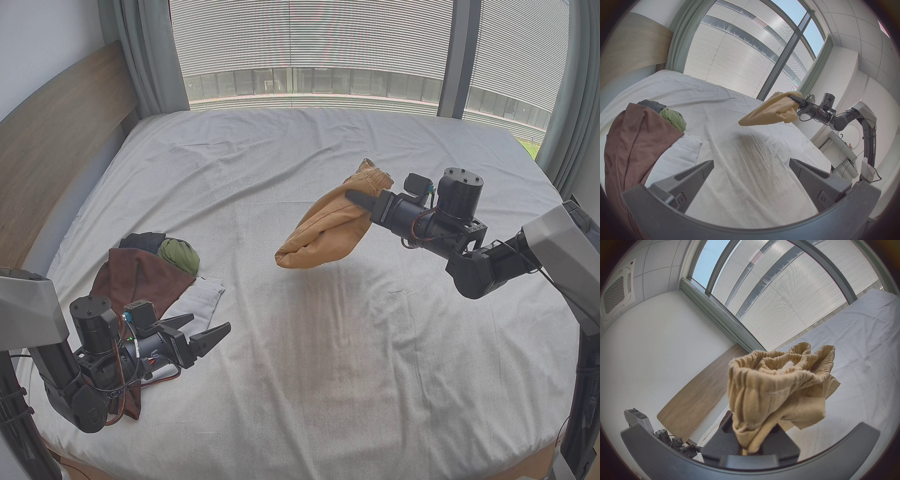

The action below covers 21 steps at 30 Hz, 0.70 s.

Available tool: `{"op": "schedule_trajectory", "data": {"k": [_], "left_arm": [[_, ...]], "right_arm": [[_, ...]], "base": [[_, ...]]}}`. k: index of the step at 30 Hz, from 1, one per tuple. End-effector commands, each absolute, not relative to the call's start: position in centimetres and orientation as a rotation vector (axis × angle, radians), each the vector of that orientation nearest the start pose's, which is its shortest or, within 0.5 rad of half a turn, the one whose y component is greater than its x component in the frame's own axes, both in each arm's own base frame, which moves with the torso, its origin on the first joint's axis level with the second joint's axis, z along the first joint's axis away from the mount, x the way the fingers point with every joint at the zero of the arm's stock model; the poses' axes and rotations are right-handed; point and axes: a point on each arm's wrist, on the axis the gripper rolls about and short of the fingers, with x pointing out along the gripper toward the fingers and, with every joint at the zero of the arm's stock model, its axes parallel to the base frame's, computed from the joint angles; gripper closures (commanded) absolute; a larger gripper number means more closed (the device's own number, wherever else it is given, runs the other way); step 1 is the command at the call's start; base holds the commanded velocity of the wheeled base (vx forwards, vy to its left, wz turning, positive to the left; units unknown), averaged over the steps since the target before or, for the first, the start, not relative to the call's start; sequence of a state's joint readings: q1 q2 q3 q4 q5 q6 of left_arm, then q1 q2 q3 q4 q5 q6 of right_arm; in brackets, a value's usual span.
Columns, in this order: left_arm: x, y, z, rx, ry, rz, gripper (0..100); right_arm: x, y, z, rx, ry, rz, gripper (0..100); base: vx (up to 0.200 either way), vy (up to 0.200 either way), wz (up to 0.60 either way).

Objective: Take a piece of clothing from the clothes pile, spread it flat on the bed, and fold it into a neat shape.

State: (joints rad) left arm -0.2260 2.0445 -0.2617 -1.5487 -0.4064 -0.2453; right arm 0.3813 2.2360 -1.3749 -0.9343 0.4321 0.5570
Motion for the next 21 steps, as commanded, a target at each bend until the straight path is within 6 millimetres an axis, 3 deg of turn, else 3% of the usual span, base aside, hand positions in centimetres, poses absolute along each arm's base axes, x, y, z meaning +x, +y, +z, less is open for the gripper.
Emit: {"op": "schedule_trajectory", "data": {"k": [1, 10, 17, 21], "left_arm": [[26.2, -7.0, 5.6, -0.258, 0.317, -0.598, 0], [25.9, -6.8, 5.9, -0.258, 0.315, -0.595, 0], [25.8, -6.8, 5.8, -0.259, 0.321, -0.594, 0], [25.8, -6.8, 5.8, -0.258, 0.321, -0.596, 0]], "right_arm": [[44.2, 18.5, 15.7, 0.525, 0.153, 0.807, 100], [47.7, 19.6, 14.4, 0.525, 0.171, 0.794, 100], [50.0, 19.7, 14.8, 0.526, 0.149, 0.784, 100], [50.9, 19.3, 11.7, 0.532, 0.226, 0.745, 100]], "base": [[0.000, 0.000, 0.00], [0.000, 0.000, 0.00], [0.000, 0.000, 0.00], [0.000, 0.000, 0.00]]}}
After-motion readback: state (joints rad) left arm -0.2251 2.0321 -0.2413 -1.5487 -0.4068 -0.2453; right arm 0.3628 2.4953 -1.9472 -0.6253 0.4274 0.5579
